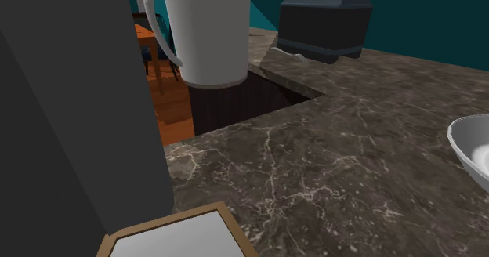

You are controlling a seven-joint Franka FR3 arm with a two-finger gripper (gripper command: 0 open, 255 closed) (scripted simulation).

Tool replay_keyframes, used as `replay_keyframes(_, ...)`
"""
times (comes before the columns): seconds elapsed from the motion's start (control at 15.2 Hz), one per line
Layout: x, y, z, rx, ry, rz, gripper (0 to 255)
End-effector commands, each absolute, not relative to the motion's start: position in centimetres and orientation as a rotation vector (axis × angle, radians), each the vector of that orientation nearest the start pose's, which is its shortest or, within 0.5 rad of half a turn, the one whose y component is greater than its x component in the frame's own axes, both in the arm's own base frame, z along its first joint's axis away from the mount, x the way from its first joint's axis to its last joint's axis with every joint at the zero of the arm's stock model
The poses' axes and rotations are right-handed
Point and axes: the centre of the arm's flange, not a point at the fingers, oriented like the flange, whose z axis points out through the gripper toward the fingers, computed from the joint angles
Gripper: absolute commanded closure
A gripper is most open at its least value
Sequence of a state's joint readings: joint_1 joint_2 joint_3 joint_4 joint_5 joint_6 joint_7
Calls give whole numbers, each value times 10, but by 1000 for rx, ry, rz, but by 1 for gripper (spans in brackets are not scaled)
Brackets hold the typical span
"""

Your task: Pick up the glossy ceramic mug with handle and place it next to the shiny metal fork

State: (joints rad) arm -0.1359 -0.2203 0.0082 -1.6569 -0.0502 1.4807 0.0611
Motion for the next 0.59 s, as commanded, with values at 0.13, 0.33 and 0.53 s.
replay_keyframes(0.13, 470, -65, 713, -3179, 310, -68, 255)
replay_keyframes(0.33, 470, -65, 729, -3179, 310, -68, 255)
replay_keyframes(0.53, 470, -52, 736, -3179, 310, -68, 255)
